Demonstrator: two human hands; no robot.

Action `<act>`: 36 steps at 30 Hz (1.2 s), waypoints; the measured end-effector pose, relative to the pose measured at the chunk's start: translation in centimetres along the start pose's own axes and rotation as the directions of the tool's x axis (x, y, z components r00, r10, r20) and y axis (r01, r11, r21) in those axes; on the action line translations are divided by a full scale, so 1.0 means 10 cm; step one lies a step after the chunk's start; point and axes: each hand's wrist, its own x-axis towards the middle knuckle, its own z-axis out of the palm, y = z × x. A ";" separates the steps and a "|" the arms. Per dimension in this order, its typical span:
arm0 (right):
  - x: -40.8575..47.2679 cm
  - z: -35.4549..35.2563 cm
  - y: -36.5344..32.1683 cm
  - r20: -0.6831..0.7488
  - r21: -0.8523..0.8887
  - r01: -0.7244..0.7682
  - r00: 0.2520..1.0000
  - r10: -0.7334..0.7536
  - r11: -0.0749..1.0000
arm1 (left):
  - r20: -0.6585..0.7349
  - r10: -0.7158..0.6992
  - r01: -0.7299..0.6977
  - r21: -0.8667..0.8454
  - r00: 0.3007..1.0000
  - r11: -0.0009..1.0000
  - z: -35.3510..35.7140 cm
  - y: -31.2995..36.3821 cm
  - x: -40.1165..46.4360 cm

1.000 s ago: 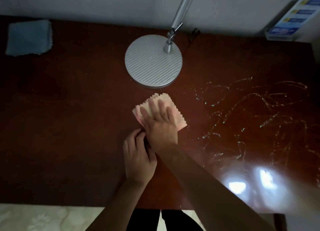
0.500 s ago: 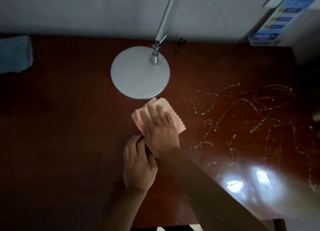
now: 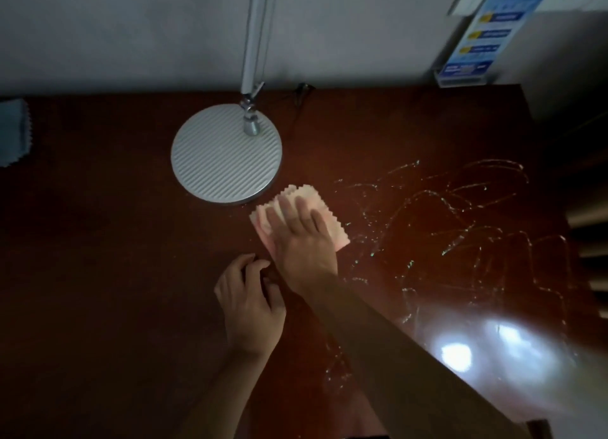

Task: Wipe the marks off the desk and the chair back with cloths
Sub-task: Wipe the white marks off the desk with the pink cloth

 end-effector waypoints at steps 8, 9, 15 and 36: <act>-0.14 -0.19 1.62 -0.186 -0.060 -0.290 0.943 0.275 0.955 | -0.005 0.031 -0.030 0.071 1.000 0.997 0.42 0.48 -0.05; -0.16 -0.19 1.71 -0.226 -0.041 -0.321 0.925 0.304 0.946 | -0.003 0.022 -0.022 0.072 1.000 0.997 0.46 0.55 -0.05; -0.17 -0.05 1.00 -0.117 -0.029 0.012 0.993 -0.016 0.999 | 0.014 -0.007 0.006 0.024 1.000 1.000 0.61 0.90 -0.03; -0.09 -0.31 2.94 -0.363 -0.198 -0.238 0.919 0.154 0.951 | 0.123 0.203 -0.189 -0.116 0.971 0.975 1.01 1.68 0.26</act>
